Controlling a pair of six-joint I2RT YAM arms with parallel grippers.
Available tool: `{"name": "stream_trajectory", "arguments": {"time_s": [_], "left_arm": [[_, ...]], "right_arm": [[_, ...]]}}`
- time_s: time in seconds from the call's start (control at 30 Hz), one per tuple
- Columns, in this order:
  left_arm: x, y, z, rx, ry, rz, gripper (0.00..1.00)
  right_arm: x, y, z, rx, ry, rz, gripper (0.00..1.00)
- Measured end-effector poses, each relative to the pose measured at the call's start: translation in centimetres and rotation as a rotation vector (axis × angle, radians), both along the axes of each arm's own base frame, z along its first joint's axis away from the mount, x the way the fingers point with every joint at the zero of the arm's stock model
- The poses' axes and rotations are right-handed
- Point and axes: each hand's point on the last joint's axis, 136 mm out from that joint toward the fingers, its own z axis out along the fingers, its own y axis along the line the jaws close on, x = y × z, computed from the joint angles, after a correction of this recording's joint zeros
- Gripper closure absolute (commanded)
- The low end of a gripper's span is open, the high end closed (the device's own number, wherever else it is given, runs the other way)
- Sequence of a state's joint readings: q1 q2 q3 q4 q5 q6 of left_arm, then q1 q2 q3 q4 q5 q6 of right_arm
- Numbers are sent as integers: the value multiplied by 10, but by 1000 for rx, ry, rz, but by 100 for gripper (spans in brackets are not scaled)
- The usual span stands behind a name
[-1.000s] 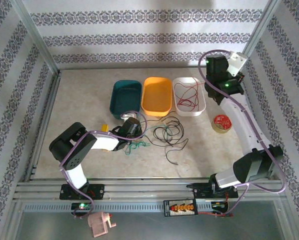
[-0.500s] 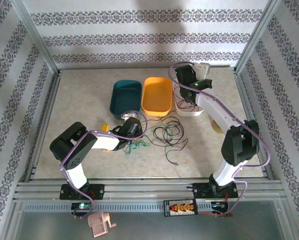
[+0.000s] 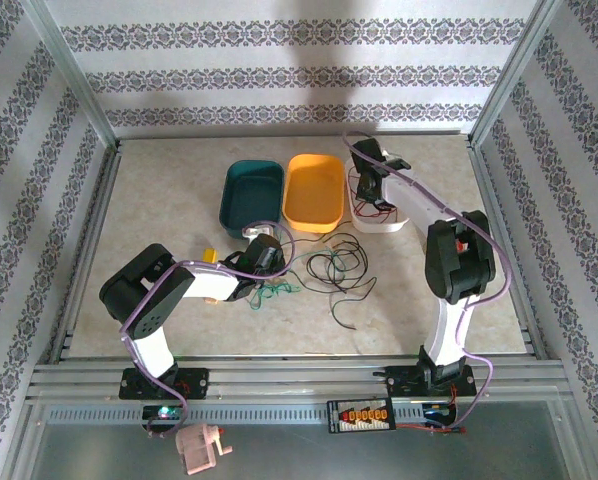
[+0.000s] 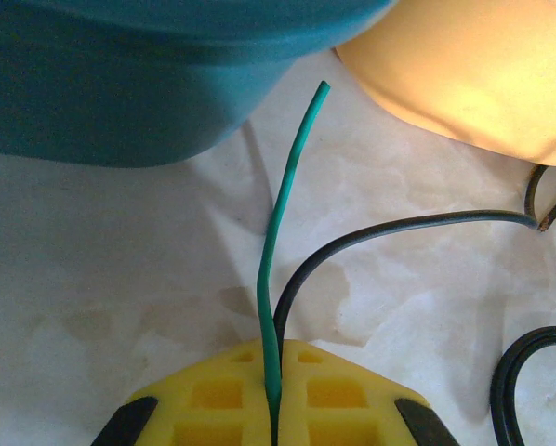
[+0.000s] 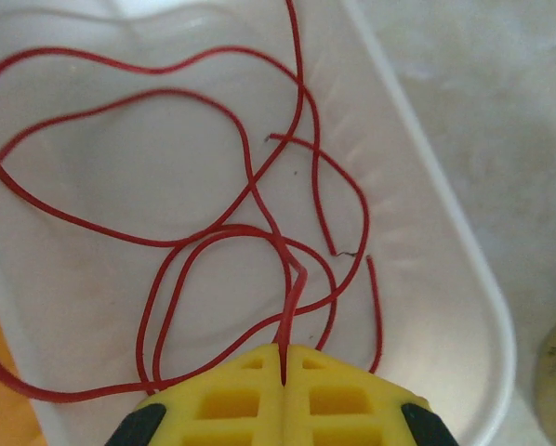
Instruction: Untangle the cables
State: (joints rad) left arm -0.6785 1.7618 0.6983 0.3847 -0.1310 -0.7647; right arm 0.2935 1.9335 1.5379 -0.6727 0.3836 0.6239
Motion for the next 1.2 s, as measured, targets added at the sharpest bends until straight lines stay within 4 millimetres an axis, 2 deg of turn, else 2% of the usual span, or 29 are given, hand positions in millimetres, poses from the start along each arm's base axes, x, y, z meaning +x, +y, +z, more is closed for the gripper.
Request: {"name": "stream_trajectory", "arguments": {"time_s": [0.13,0.27,0.33,0.47,0.57,0.77,0.9,0.93,1.0,1.13,1.2], "left_arm": [[0,0,0,0,0,0,100],[0,0,0,-1,1,-2,100],[0,0,0,-1,1,-2,100],[0,0,0,-1,1,-2,100],[0,0,0,-2,1,-2,100],[0,-1,1,-4,-1,-6,100],[-3,-5,2,-15,5,-32,100],[-3,-7,3,-21,7,-40,100],[-4,-9,6,-33,6,-50,100],[-5,-14,11,-60,1,-70,100],[-7,-15,12,-71,2,-79,100]], "right_arm": [[1,-7,-18,59,42,-33,100],[1,-10,-23,105,54,-57,98],[3,-8,-24,133,49,-61,82],[0,-4,-23,178,36,-63,63],[-6,-3,-10,197,9,-65,57],[-12,-5,39,231,-115,-57,56],[-30,4,53,275,-158,-9,57],[-38,13,54,293,-160,29,57],[-55,44,51,334,-146,147,56],[-109,138,33,429,-51,495,52],[-139,173,21,467,9,634,52]]}}
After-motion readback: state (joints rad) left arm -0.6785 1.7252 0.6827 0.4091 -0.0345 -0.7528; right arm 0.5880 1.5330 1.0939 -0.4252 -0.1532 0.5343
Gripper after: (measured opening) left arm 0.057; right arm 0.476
